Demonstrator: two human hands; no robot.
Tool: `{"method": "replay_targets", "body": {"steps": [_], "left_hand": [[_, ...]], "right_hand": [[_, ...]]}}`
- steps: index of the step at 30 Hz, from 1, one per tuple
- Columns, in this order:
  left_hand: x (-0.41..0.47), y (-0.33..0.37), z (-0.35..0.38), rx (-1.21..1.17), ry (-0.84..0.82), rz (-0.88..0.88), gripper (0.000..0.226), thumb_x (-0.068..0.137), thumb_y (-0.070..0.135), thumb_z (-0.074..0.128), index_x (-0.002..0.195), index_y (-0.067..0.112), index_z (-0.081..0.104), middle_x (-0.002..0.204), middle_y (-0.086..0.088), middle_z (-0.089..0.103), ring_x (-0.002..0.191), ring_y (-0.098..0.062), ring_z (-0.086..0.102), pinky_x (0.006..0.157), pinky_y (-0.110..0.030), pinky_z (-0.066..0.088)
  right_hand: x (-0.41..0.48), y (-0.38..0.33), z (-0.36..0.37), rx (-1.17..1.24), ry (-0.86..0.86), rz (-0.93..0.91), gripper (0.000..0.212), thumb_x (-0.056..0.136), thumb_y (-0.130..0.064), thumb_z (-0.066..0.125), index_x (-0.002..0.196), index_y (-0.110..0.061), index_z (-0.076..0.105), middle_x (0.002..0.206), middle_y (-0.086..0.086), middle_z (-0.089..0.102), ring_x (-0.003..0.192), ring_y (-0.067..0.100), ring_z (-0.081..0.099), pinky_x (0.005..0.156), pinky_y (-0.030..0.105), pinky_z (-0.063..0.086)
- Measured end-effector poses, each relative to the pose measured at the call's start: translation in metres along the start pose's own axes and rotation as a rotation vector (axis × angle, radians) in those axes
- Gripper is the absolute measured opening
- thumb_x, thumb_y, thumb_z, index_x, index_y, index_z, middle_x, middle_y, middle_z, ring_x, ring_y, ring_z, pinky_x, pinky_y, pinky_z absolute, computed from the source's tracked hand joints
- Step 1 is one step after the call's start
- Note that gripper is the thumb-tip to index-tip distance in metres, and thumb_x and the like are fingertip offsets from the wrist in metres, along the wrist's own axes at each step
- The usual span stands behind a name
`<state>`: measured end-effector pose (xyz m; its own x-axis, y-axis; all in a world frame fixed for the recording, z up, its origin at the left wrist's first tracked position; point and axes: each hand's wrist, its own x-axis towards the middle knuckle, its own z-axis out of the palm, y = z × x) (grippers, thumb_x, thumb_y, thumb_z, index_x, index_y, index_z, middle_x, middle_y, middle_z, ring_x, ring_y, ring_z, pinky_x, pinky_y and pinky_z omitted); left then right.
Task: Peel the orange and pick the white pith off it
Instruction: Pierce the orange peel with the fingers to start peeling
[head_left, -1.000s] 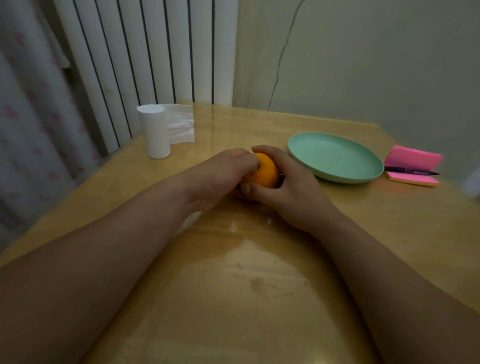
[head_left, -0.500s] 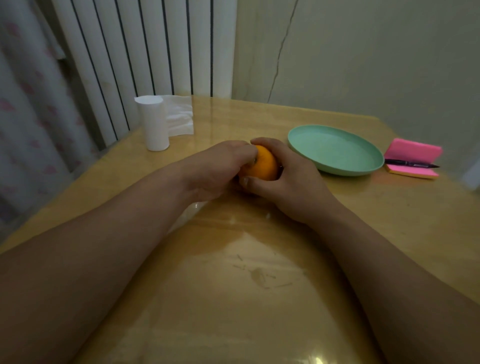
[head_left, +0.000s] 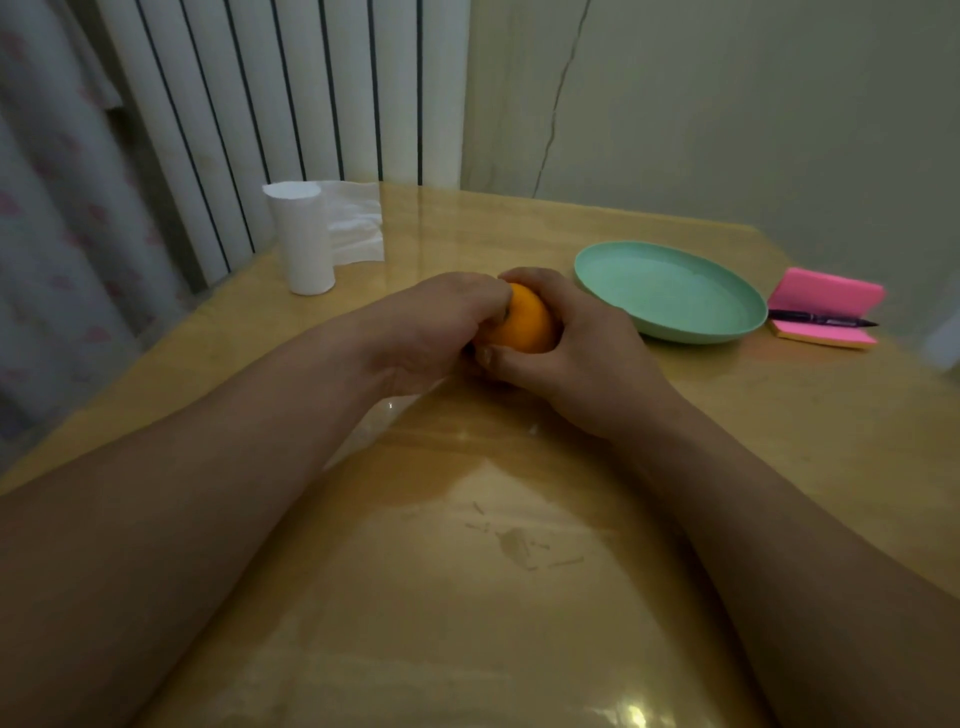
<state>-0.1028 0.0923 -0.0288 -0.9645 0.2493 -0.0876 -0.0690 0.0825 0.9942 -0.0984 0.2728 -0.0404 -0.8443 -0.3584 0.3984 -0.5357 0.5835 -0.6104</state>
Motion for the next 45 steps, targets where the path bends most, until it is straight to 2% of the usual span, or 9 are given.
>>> {"method": "replay_targets", "body": {"steps": [4,8,14,21,27,32,37,41,45], "left_hand": [[-0.001,0.001,0.001,0.006,0.005,-0.004,0.033,0.078,0.021,0.055,0.11,0.01,0.054,0.106,-0.013,0.052,0.096,-0.031,0.05,0.087,-0.049,0.047],[0.0,0.0,0.001,0.002,0.006,-0.012,0.018,0.093,0.013,0.051,0.11,0.006,0.056,0.107,-0.017,0.054,0.098,-0.033,0.055,0.089,-0.048,0.051],[-0.004,0.003,0.004,-0.04,-0.013,-0.007,0.02,0.097,0.004,0.044,0.113,0.005,0.055,0.104,-0.016,0.053,0.088,-0.027,0.058,0.08,-0.041,0.055],[-0.009,0.007,0.009,-0.076,0.034,-0.026,0.018,0.093,-0.004,0.039,0.096,0.007,0.054,0.108,-0.015,0.048,0.09,-0.031,0.054,0.072,-0.04,0.056],[-0.011,0.011,0.009,-0.044,0.077,-0.046,0.024,0.09,-0.009,0.037,0.102,0.002,0.055,0.098,-0.016,0.049,0.082,-0.03,0.056,0.075,-0.043,0.053],[-0.016,0.012,0.01,-0.03,0.106,-0.04,0.026,0.088,-0.011,0.038,0.083,0.008,0.054,0.08,-0.01,0.05,0.068,-0.021,0.056,0.059,-0.035,0.052],[-0.018,0.01,0.01,-0.108,0.109,-0.052,0.019,0.089,-0.007,0.042,0.098,0.001,0.057,0.087,-0.014,0.052,0.072,-0.021,0.06,0.061,-0.034,0.057],[-0.017,0.007,0.0,-0.016,0.07,-0.072,0.022,0.102,0.013,0.055,0.119,0.005,0.066,0.116,-0.014,0.066,0.104,-0.027,0.069,0.087,-0.045,0.066],[-0.022,0.014,-0.013,0.019,-0.044,-0.11,0.032,0.103,0.019,0.062,0.135,0.017,0.064,0.136,-0.017,0.064,0.116,-0.036,0.072,0.094,-0.046,0.064]], "right_hand": [[0.0,-0.001,0.0,0.001,-0.002,0.006,0.065,0.077,-0.054,0.086,0.135,-0.051,0.056,0.113,-0.015,0.071,0.098,0.002,0.069,0.087,0.034,0.061],[0.0,-0.003,-0.001,-0.03,-0.002,-0.008,0.066,0.078,-0.053,0.086,0.137,-0.048,0.057,0.113,-0.017,0.07,0.1,0.002,0.067,0.089,0.034,0.06],[0.0,-0.005,0.0,-0.062,0.015,-0.025,0.067,0.076,-0.054,0.085,0.137,-0.046,0.058,0.116,-0.013,0.072,0.102,0.008,0.068,0.091,0.04,0.06],[-0.001,-0.005,0.0,-0.09,0.009,-0.029,0.065,0.075,-0.056,0.083,0.135,-0.046,0.058,0.115,-0.011,0.072,0.103,0.012,0.068,0.091,0.044,0.059],[-0.001,-0.007,0.001,-0.122,0.003,-0.046,0.067,0.072,-0.058,0.082,0.134,-0.045,0.058,0.111,-0.01,0.072,0.1,0.013,0.068,0.088,0.045,0.059],[-0.002,-0.008,0.0,-0.102,-0.008,-0.035,0.068,0.073,-0.054,0.088,0.135,-0.046,0.059,0.111,-0.013,0.072,0.1,0.009,0.068,0.089,0.042,0.059],[-0.001,-0.007,-0.002,-0.056,-0.018,-0.017,0.071,0.074,-0.053,0.089,0.137,-0.048,0.058,0.113,-0.016,0.071,0.101,0.003,0.067,0.091,0.038,0.059],[-0.001,-0.001,-0.005,-0.011,-0.02,-0.022,0.079,0.078,-0.05,0.086,0.147,-0.052,0.047,0.127,-0.019,0.065,0.111,0.001,0.063,0.098,0.036,0.057],[-0.001,0.002,-0.014,0.068,-0.096,0.046,0.088,0.08,-0.052,0.086,0.148,-0.055,0.031,0.126,-0.012,0.057,0.105,0.007,0.064,0.083,0.026,0.055]]}}
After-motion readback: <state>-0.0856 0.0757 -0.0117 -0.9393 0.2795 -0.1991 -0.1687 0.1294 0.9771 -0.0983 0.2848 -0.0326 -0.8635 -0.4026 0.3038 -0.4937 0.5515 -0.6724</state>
